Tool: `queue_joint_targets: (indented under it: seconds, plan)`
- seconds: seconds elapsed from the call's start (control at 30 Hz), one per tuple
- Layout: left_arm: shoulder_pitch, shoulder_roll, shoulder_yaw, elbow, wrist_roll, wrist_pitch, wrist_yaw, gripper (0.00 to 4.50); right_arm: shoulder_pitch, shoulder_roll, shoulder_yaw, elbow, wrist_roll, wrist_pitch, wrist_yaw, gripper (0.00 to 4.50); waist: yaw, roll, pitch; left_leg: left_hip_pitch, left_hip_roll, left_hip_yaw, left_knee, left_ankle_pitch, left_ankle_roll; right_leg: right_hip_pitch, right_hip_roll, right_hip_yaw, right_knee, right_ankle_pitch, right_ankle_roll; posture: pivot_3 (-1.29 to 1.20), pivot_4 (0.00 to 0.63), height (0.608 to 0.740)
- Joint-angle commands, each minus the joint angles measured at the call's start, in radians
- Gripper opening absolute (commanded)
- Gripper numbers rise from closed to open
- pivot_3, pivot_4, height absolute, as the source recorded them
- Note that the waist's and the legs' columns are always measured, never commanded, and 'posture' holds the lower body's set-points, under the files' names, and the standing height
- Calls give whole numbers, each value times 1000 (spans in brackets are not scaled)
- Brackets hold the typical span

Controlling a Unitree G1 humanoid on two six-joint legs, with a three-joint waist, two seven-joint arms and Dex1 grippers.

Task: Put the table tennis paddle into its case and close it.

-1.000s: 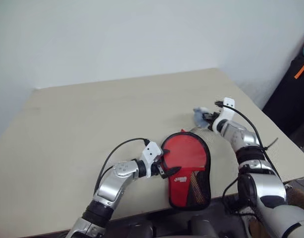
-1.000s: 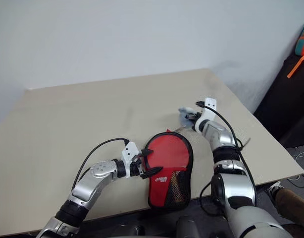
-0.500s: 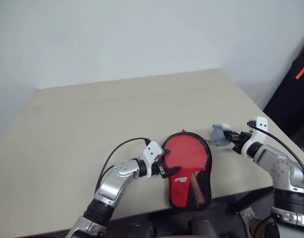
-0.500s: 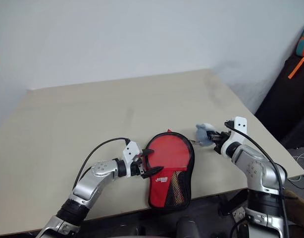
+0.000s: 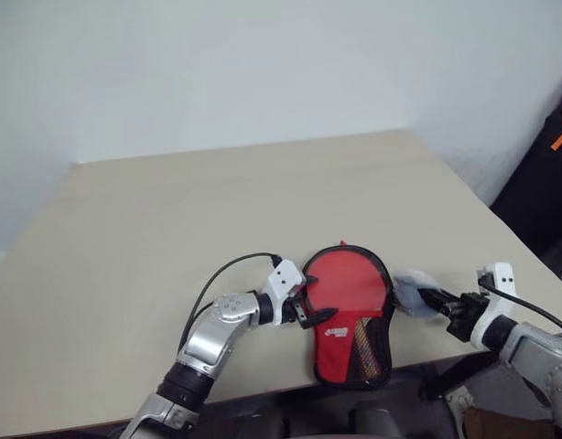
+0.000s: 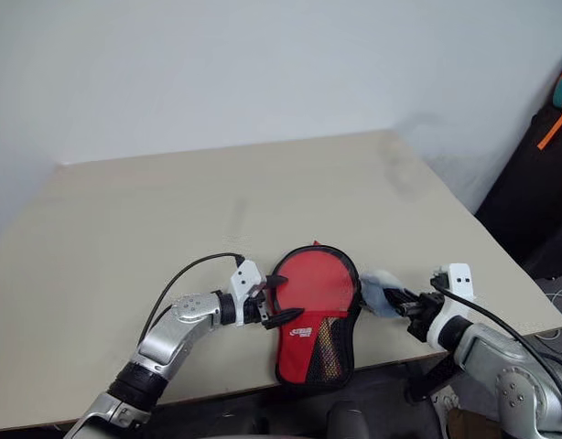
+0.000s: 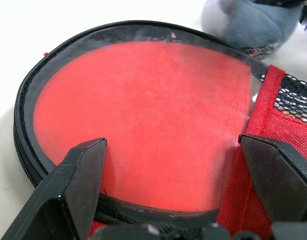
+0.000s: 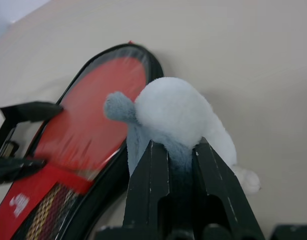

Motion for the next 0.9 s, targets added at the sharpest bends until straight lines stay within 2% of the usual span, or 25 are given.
queue_joint_targets:
  seconds: [0.03, 0.17, 0.3, 0.57, 0.67, 0.9]
  plan:
    - [33, 23, -7, 136, 52, 13, 8, 4500, 85, -36, -65, -69, 84, 7, 58, 51, 1, -1, -1, 0, 0, 0, 0, 0, 0, 1, 0, 0, -1, 0, 0, 0, 0, 740]
    - [32, 19, -4, 193, 56, -31, 2, 4500, 218, -73, -117, -116, 166, 9, 120, 51, 2, -4, -4, 0, 0, 0, 0, -1, 1, 2, 0, 0, -3, 0, 0, 0, 0, 740]
    - [27, 6, -6, 246, 61, -67, -2, 4500, 335, -118, -108, -169, 192, -11, 176, 51, 6, -4, -6, 1, 0, 0, 0, -5, -5, 3, -1, -1, -4, -1, 1, 0, 0, 740]
    - [17, -16, -9, 338, 74, -133, -11, 4500, 470, -180, 16, -219, 91, -91, 195, 48, 25, -7, -11, 0, 3, -1, 2, -7, -6, 7, -2, -6, -12, -1, 1, 0, 0, 740]
    - [21, -17, -9, 344, 75, -139, -10, 4500, 507, -193, 33, -234, 88, -119, 215, 47, 25, -7, -15, -1, 7, -1, 0, -8, -6, 10, -2, -12, -21, -1, 1, 0, 0, 740]
    - [29, -19, -9, 335, 74, -128, 0, 4500, 637, -294, -77, -117, 37, -265, 465, 45, 25, -6, -18, -3, 11, 0, 2, -9, -7, 11, -4, -20, -24, -1, 1, 0, 0, 740]
